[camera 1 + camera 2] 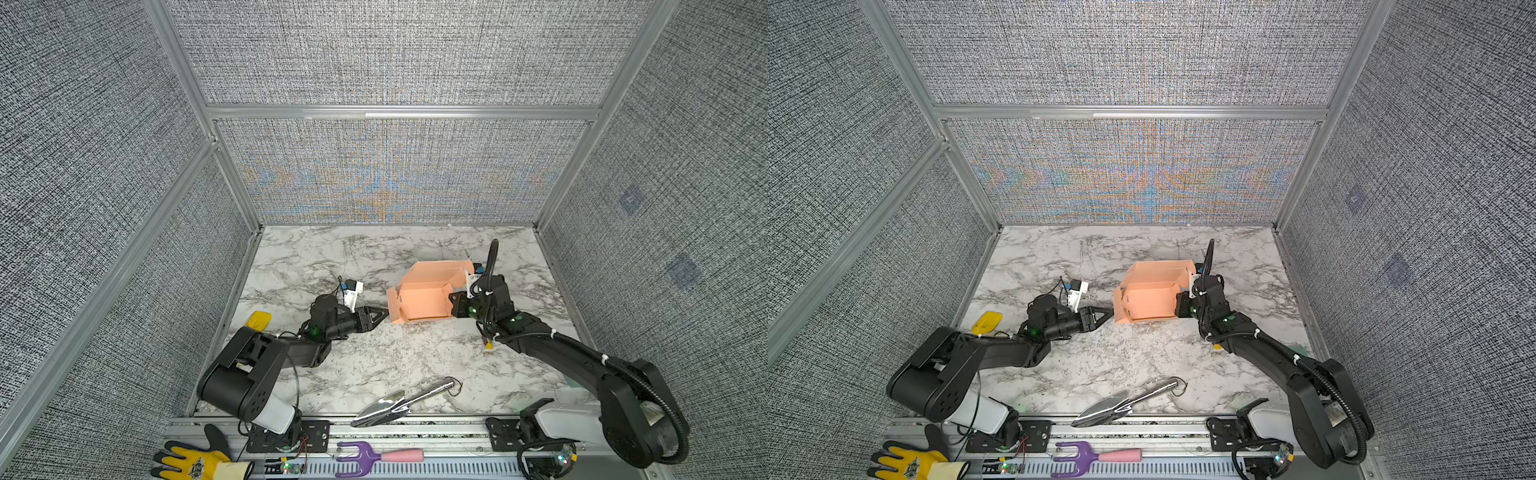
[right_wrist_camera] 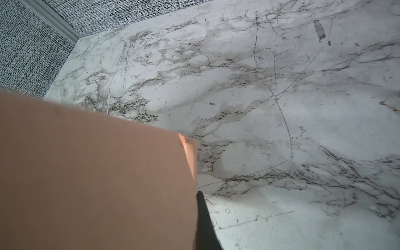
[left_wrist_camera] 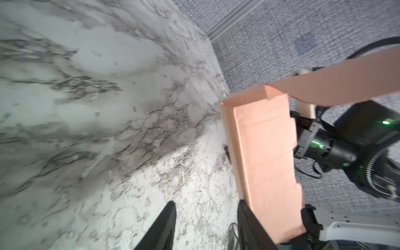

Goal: Assemble paper box
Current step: First fold the bottom flaps of a flat cardboard box at the center of the table.

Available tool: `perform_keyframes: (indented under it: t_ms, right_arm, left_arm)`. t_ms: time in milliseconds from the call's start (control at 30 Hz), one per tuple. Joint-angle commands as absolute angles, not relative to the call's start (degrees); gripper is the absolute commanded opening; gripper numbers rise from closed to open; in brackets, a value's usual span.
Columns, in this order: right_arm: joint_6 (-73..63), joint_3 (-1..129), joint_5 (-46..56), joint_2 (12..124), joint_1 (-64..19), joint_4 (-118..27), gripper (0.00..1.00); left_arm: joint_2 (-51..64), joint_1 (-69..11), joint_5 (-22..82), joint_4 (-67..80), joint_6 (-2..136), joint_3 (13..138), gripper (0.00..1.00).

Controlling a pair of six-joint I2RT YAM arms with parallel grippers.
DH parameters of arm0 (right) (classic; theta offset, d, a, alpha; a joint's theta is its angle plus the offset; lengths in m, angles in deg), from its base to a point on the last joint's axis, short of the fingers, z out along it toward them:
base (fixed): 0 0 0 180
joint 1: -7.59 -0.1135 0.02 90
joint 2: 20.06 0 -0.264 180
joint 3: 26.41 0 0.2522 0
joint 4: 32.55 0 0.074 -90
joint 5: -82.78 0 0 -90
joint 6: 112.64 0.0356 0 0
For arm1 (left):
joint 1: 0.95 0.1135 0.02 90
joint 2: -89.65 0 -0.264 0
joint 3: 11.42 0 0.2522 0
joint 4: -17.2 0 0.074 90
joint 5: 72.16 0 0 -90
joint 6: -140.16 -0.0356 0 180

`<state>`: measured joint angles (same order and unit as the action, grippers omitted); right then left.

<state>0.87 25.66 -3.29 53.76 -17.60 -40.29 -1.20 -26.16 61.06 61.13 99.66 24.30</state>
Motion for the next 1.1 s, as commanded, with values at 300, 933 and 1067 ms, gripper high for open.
perform_keyframes:
  t_ms: [300,933,1067]
  right_arm:
    - [0.5,27.68,-1.01,54.02,-17.64,-42.18,0.0]
    - [0.4,30.71,-3.52,56.54,-21.41,-43.28,0.0]
    - [0.57,31.05,-3.48,56.72,-21.77,-43.24,0.0]
  left_arm:
    - [-14.13,-23.69,68.73,104.61,115.31,23.49,0.28]
    - [-13.15,-24.54,68.54,102.03,114.12,25.55,0.33]
    - [-11.22,-25.2,68.71,99.39,111.55,24.7,0.33]
